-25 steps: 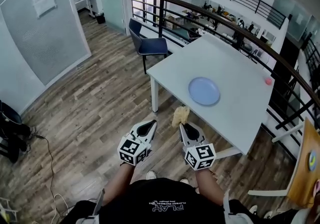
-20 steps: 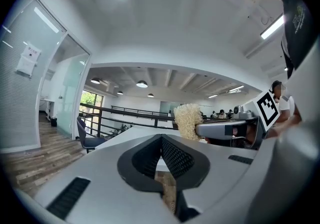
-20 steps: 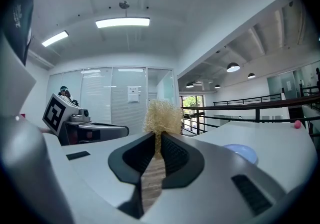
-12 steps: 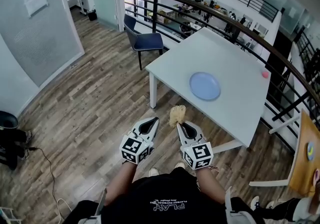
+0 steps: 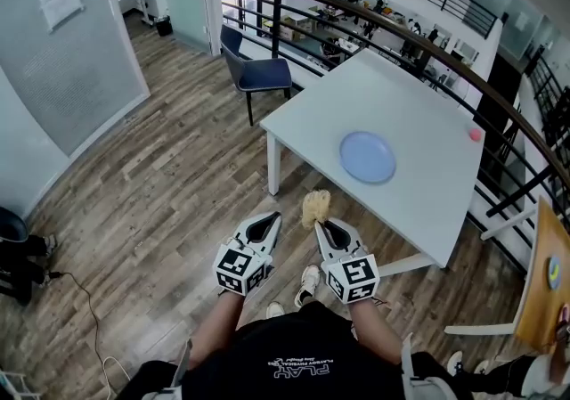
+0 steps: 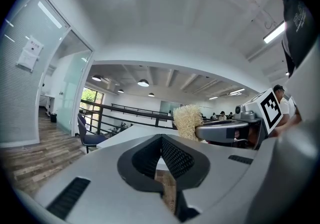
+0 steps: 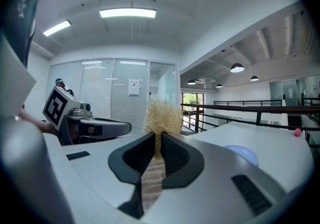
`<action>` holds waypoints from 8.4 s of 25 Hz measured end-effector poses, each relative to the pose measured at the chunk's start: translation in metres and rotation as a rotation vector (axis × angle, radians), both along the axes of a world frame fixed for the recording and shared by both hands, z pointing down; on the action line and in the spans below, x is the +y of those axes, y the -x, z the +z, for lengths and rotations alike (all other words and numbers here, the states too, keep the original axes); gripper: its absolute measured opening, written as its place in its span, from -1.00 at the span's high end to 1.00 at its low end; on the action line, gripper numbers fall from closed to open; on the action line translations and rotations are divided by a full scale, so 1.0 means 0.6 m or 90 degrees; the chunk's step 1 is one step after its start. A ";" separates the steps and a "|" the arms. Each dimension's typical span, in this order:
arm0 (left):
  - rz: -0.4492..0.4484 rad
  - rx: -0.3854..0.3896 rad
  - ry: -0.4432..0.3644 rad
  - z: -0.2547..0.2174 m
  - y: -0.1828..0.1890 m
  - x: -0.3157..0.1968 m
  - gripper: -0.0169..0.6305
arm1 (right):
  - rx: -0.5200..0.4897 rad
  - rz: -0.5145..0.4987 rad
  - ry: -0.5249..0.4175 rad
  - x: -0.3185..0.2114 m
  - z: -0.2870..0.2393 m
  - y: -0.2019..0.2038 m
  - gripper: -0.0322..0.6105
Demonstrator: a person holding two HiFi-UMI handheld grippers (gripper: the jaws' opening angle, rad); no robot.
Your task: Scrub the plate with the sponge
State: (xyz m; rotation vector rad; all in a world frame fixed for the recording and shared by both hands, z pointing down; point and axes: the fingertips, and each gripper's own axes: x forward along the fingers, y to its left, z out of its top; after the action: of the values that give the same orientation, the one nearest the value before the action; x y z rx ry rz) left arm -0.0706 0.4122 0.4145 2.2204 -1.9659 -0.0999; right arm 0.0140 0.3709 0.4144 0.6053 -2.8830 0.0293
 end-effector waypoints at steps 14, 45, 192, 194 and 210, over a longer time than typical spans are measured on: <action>0.001 -0.022 0.013 0.007 0.021 -0.114 0.91 | 0.003 0.018 0.016 -0.125 0.010 0.011 0.76; -0.030 -0.048 0.046 -0.015 0.050 -0.418 0.91 | -0.028 0.019 0.066 -0.454 -0.003 0.030 0.76; 0.375 -0.038 0.270 0.332 -0.010 -0.973 0.91 | 0.321 0.447 0.356 -0.905 0.430 -0.111 0.76; 0.377 -0.038 0.270 0.332 -0.011 -0.972 0.91 | 0.321 0.451 0.358 -0.904 0.429 -0.114 0.76; 0.372 -0.051 0.272 0.324 0.019 -0.956 0.91 | 0.321 0.347 0.331 -0.845 0.395 0.004 0.76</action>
State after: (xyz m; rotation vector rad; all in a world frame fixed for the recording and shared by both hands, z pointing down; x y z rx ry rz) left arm -0.0821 -0.1612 0.6089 2.4007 -1.1441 0.4435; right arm 0.0115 -0.1364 0.6517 1.0707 -2.0375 0.5873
